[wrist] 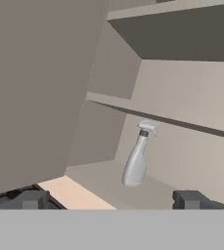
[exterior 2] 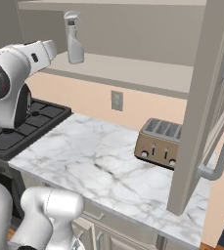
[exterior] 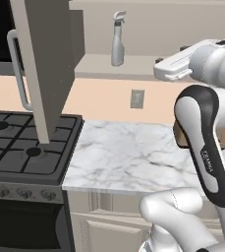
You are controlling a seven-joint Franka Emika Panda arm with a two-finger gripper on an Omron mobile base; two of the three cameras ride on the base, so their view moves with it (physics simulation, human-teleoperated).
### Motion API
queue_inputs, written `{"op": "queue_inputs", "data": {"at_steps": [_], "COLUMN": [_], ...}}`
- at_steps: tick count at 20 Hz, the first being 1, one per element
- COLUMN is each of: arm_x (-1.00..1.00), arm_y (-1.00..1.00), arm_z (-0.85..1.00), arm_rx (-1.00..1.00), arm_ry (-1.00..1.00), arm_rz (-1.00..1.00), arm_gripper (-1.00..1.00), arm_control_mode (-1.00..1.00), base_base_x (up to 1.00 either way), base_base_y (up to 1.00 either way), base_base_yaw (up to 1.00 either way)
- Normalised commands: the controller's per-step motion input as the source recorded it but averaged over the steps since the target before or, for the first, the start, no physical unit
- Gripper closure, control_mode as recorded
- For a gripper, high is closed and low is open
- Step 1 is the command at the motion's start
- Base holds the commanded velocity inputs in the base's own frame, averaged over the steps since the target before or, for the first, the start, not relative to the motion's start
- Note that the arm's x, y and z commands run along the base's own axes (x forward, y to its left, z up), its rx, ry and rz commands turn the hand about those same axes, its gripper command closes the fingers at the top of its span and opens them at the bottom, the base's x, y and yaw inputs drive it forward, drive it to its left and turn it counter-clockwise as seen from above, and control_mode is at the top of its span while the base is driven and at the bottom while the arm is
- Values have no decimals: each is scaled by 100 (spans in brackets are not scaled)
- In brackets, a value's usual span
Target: Move the cutting board and knife to the sink. Then move spray from the cabinet to the counter.
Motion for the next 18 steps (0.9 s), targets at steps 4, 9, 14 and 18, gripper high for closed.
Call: {"op": "queue_inputs", "data": {"at_steps": [4, 9, 14, 18], "arm_x": [52, 49, 35, 35], "arm_y": [9, 20, 3, 0], "arm_z": [0, 0, 0, 0], "arm_rx": [0, 0, 0, 0], "arm_ry": [2, 0, 0, 0], "arm_rz": [-4, -9, -5, -2], "arm_gripper": [-100, -100, -100, -100], "arm_control_mode": [-100, -100, -100, -100], "base_base_x": [0, 0, 0, 0], "base_base_y": [0, 0, 0, 0], "base_base_yaw": [0, 0, 0, 0]}}
